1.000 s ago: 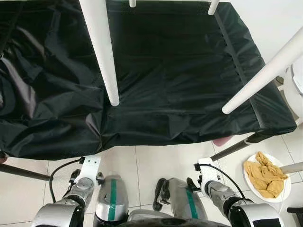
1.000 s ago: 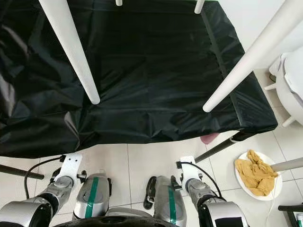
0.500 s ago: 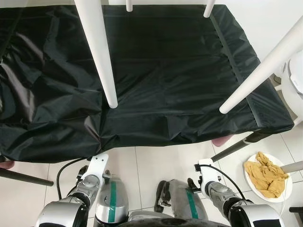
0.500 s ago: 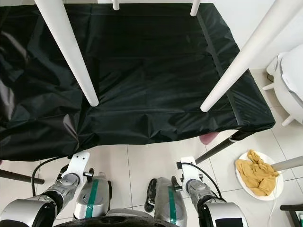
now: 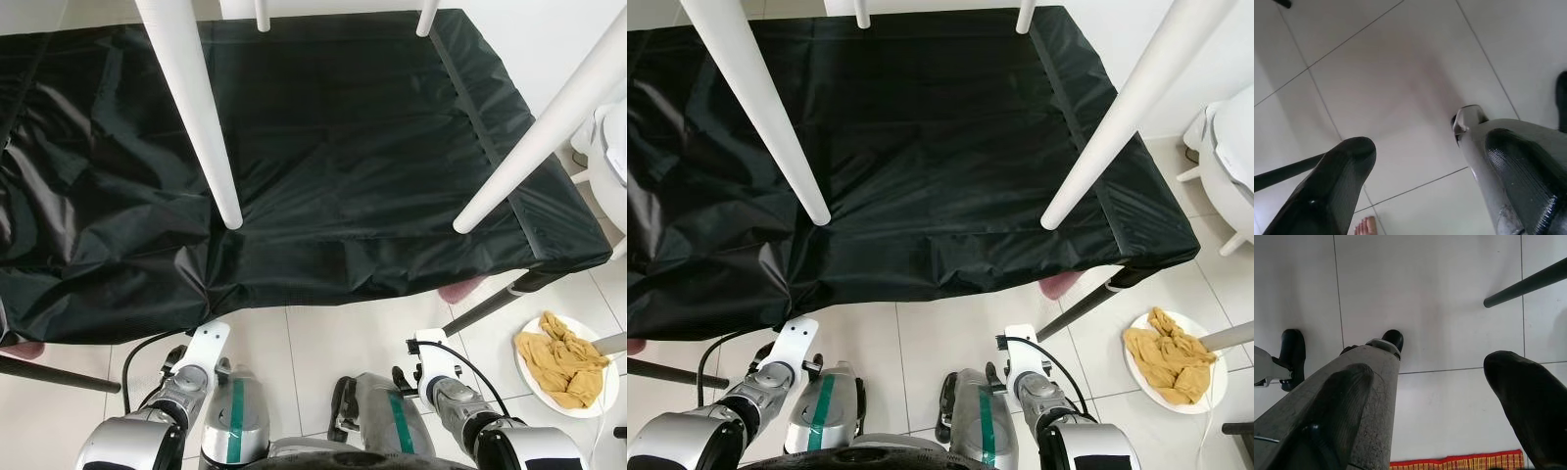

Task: Building children table

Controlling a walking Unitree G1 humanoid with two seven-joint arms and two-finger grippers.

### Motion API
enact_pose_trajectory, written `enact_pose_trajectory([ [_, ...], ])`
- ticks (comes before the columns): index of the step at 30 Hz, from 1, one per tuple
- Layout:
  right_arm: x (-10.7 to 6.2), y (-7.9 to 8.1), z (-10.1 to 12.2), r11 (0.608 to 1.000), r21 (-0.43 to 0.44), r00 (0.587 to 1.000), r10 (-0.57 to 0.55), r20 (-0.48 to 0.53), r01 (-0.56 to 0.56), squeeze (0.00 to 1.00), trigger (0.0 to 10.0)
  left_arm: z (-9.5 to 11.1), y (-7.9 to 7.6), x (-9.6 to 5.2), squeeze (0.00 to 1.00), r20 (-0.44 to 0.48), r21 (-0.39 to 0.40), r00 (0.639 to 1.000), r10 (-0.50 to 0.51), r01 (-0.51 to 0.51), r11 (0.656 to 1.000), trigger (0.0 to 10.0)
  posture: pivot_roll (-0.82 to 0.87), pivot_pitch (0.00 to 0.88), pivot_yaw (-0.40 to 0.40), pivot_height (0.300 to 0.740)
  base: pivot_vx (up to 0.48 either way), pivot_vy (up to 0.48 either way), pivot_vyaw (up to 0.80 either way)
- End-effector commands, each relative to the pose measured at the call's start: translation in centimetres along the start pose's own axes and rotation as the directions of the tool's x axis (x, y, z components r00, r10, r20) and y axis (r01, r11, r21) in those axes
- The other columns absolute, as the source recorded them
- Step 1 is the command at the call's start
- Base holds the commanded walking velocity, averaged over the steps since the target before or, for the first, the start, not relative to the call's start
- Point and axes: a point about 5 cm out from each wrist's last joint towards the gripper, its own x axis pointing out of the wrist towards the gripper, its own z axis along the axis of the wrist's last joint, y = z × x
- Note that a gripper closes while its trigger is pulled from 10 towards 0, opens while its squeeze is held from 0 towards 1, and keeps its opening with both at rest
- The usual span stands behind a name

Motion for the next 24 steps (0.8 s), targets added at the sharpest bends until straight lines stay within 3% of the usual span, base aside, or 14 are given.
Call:
enact_pose_trajectory([
  [1, -0.17, 0.68, -1.22, 1.0, 0.001, 0.999, 0.019, -0.046, -0.019, 0.0, 10.0, -0.45, -0.3, -0.04, 0.0, -0.026, 0.0, 0.999, -0.024, 0.024, 1.0, 10.0, 0.04, 0.0, 0.027, 0.74, 0.0, 0.0, 0.0],
  [24, -0.28, -0.01, -1.3, 1.0, 0.006, 0.999, 0.009, -0.041, -0.009, 0.0, 10.0, -1.06, -0.38, -0.17, 0.0, -0.037, 0.002, 0.999, -0.009, 0.009, 1.0, 10.0, 0.07, 0.0, -0.017, 0.74, 0.0, 0.0, 0.0],
])
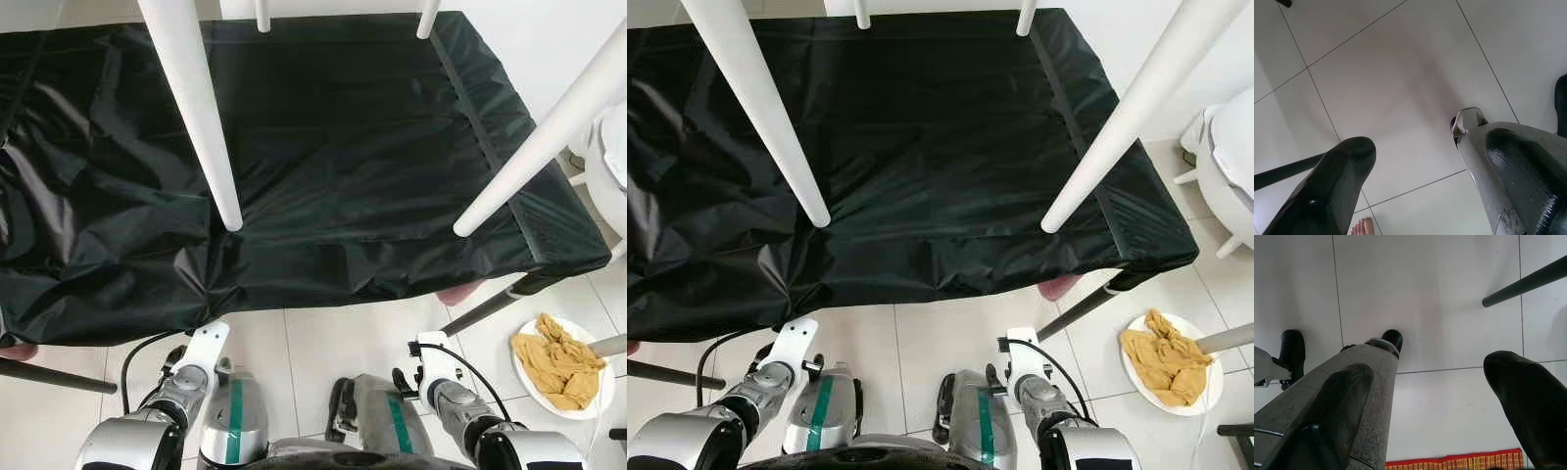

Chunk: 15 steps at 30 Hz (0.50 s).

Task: Building children table

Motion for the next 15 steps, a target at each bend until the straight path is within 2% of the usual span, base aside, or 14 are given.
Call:
enact_pose_trajectory([
  [1, -0.18, 0.08, -1.03, 1.0, -0.006, 0.999, 0.002, -0.045, -0.002, 0.0, 10.0, -0.89, -0.37, -0.13, 0.0, -0.035, -0.004, 0.999, -0.005, 0.005, 1.0, 10.0, 0.08, 0.0, -0.019, 0.74, 0.0, 0.0, 0.0],
  [15, -0.21, -0.06, -1.14, 1.0, -0.015, 0.999, 0.002, -0.054, -0.003, 0.0, 10.0, -0.12, -0.35, 0.0, 0.0, -0.006, -0.024, 1.0, -0.006, 0.005, 1.0, 10.0, 0.05, 0.029, -0.044, 0.74, 0.0, 0.0, 0.0],
])
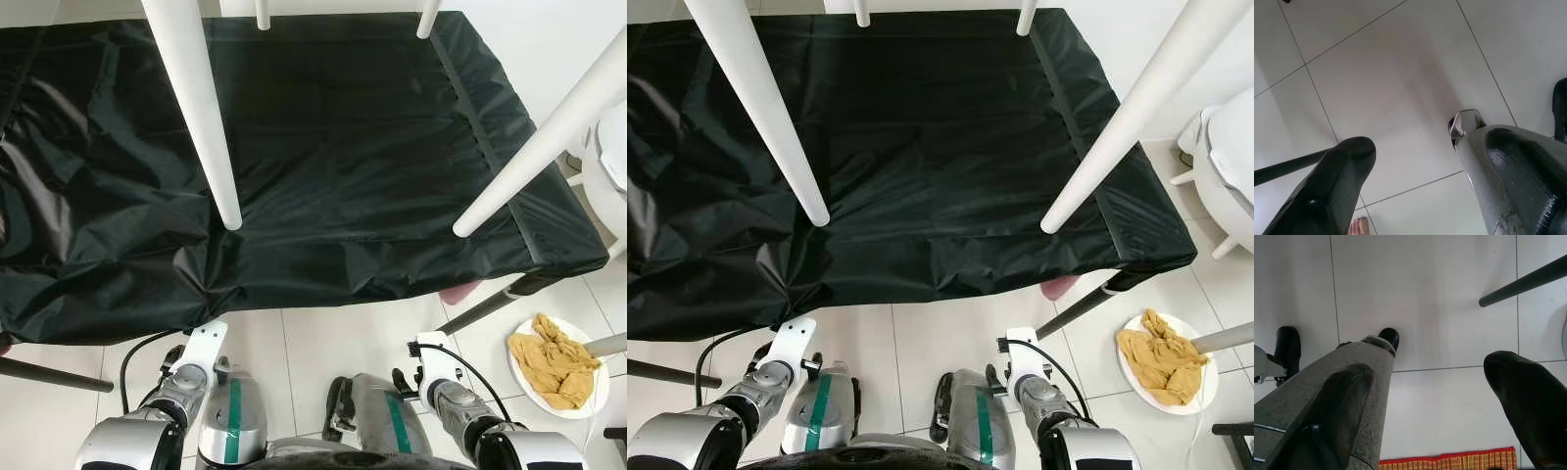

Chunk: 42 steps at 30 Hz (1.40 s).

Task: Building children table

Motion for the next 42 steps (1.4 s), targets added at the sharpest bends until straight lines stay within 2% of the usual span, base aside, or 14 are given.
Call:
enact_pose_trajectory([
  [1, -0.2, -0.1, -1.0, 1.0, -0.001, 0.999, 0.002, -0.045, -0.002, 0.0, 10.0, -0.3, -0.5, 0.0, 0.0, -0.011, 0.004, 1.0, -0.015, 0.015, 1.0, 10.0, 0.05, 0.029, -0.044, 0.74, 0.0, 0.0, 0.0],
  [8, -0.2, -0.3, -1.0, 1.0, -0.01, 0.999, -0.005, -0.05, 0.005, 0.0, 10.0, -1.1, -1.0, -0.2, 0.0, -0.034, -0.008, 0.999, -0.016, 0.016, 1.0, 10.0, 0.05, 0.046, -0.044, 0.74, 0.0, 0.0, 0.0],
  [12, -0.2, -0.2, -1.0, 1.0, -0.002, 0.999, -0.008, -0.05, 0.008, 0.0, 10.0, -1.4, -1.0, -0.3, 0.0, -0.039, -0.107, 0.999, -0.007, 0.003, 0.994, 10.0, 0.06, 0.056, -0.03, 0.74, 0.0, 0.0, 0.0],
  [17, -0.1, 0.1, -0.9, 1.0, 0.01, 0.999, -0.004, -0.048, 0.005, 0.0, 10.0, -1.6, -1.0, -0.3, 0.0, -0.047, -0.146, 0.999, 0.003, -0.009, 0.989, 10.0, 0.06, 0.054, -0.024, 0.74, 0.0, 0.0, 0.0],
  [30, -0.1, 0.0, -1.0, 1.0, 0.018, 0.999, -0.01, -0.047, 0.011, 0.0, 10.0, -0.6, -0.7, -0.1, 0.0, -0.023, -0.109, 1.0, 0.011, -0.014, 0.994, 10.0, 0.07, 0.04, -0.022, 0.74, 0.0, 0.0, 0.0],
  [42, -0.1, 0.2, -0.6, 1.0, 0.024, 1.0, -0.006, -0.026, 0.006, 0.0, 10.0, -0.6, -0.5, -0.1, 0.0, -0.019, -0.099, 1.0, 0.016, -0.018, 0.995, 10.0, 0.08, 0.042, -0.025, 0.74, 0.0, 0.0, 0.0],
])
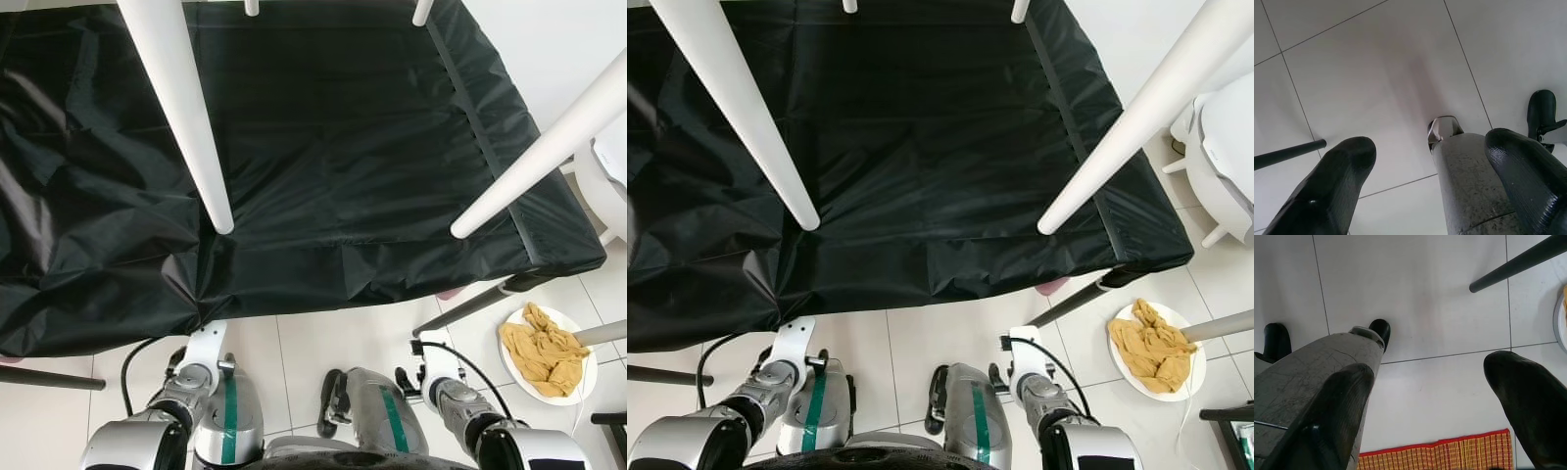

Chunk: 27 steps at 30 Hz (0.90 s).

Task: Building children table

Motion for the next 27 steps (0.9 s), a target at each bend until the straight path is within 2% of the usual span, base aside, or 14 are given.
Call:
enact_pose_trajectory([
  [1, -0.15, 0.57, -1.03, 1.0, 0.002, 0.999, 0.018, -0.039, -0.018, 0.0, 10.0, -0.78, -0.1, -0.12, 0.0, -0.032, 0.018, 0.999, -0.001, 0.001, 1.0, 10.0, 0.08, 0.042, -0.025, 0.74, 0.0, 0.0, 0.0],
  [12, -0.14, 0.6, -1.02, 1.0, 0.003, 0.999, 0.017, -0.037, -0.017, 0.0, 10.0, -0.97, -0.05, -0.16, 0.0, -0.036, 0.014, 0.999, 0.004, -0.004, 1.0, 10.0, 0.08, 0.043, -0.028, 0.74, 0.0, 0.0, 0.0],
  [27, -0.11, 0.49, -0.92, 1.0, -0.004, 0.999, 0.013, -0.04, -0.013, 0.0, 10.0, -1.15, -0.32, -0.19, 0.0, -0.043, 0.012, 0.999, 0.002, -0.001, 1.0, 10.0, 0.08, 0.046, -0.033, 0.74, 0.0, -0.275, 0.0],
])
